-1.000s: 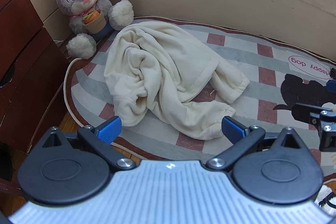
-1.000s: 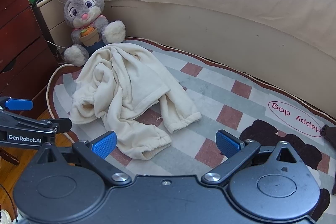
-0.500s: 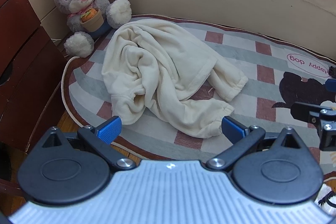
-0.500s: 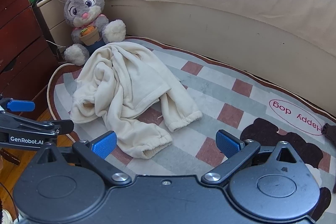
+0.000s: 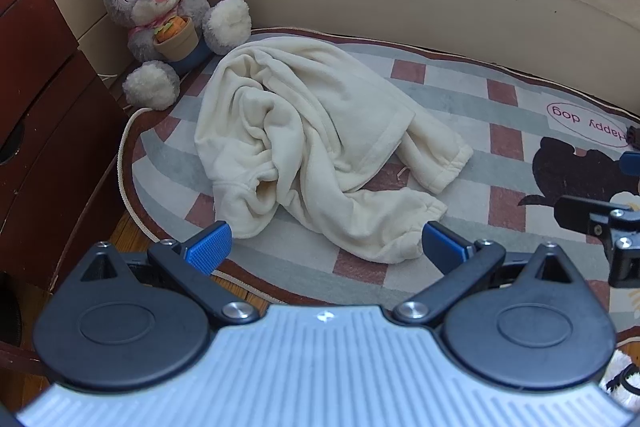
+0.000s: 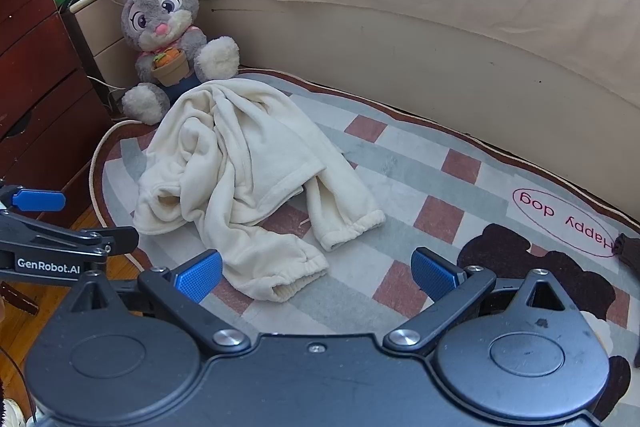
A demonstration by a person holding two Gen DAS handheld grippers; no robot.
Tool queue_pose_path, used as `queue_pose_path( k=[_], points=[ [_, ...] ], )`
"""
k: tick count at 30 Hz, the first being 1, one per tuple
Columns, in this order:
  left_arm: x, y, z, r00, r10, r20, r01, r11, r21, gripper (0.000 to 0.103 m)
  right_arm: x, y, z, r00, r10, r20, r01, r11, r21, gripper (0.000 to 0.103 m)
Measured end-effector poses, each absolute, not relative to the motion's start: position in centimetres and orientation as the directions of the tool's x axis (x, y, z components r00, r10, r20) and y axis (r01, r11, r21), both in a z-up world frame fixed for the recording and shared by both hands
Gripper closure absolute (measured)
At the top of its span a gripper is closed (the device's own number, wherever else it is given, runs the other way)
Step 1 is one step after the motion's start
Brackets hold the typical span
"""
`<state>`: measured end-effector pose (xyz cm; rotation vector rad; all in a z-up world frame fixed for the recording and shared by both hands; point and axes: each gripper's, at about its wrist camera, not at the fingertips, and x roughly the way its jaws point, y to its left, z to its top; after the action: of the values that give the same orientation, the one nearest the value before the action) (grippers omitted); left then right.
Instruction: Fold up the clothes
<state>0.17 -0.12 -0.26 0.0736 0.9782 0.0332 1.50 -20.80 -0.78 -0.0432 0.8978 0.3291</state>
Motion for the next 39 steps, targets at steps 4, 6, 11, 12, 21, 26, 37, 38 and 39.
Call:
queue_pose_path(
  k=[4, 6, 11, 12, 21, 26, 37, 38, 39],
  points=[
    [0.1, 0.0, -0.2, 0.556, 0.052, -0.829, 0.009, 0.998, 0.069, 0.000, 1.5, -20.9, -0.9, 0.574, 0.265, -0.775, -0.300, 0.948, 0.102, 0.001],
    [0.1, 0.0, -0.2, 0.557, 0.050, -0.829, 0.013, 0.998, 0.069, 0.000, 1.5, -20.9, -0.9, 0.574, 0.263, -0.776, -0.299, 0.949, 0.101, 0.001],
    [0.1, -0.1, -0.3, 0.555, 0.058, -0.830, 0.012, 0.997, 0.077, 0.000, 1.5, -20.8, -0.9, 0.572, 0.263, -0.777, -0.298, 0.949, 0.102, 0.001],
    [0.1, -0.1, -0.3, 0.554, 0.059, -0.831, 0.011, 0.997, 0.077, 0.000, 1.4, -20.8, -0.9, 0.571, 0.264, -0.777, -0.299, 0.949, 0.102, 0.001],
    [0.0, 0.0, -0.1, 0.561, 0.054, -0.826, 0.017, 0.997, 0.077, 0.000, 1.5, -21.0, -0.8, 0.565, 0.268, -0.780, -0.309, 0.946, 0.101, 0.001],
    [0.0, -0.1, -0.1, 0.557, 0.057, -0.828, 0.016, 0.997, 0.079, 0.000, 1.5, -21.0, -0.8, 0.564, 0.269, -0.781, -0.311, 0.945, 0.101, 0.001],
    [1.6, 0.7, -1.4, 0.553, 0.051, -0.832, 0.020, 0.997, 0.075, 0.000, 3.8, -19.3, -1.6, 0.601, 0.278, -0.749, -0.383, 0.923, 0.036, 0.001],
    [1.9, 1.2, -1.5, 0.558, 0.027, -0.829, 0.027, 0.998, 0.050, 0.000, 4.4, -18.9, -1.8, 0.604, 0.283, -0.745, -0.402, 0.916, 0.022, 0.001],
    [2.3, 1.8, -1.8, 0.558, 0.002, -0.830, 0.032, 0.999, 0.023, 0.000, 4.8, -18.5, -1.8, 0.606, 0.295, -0.739, -0.424, 0.906, 0.014, 0.001]
  ],
)
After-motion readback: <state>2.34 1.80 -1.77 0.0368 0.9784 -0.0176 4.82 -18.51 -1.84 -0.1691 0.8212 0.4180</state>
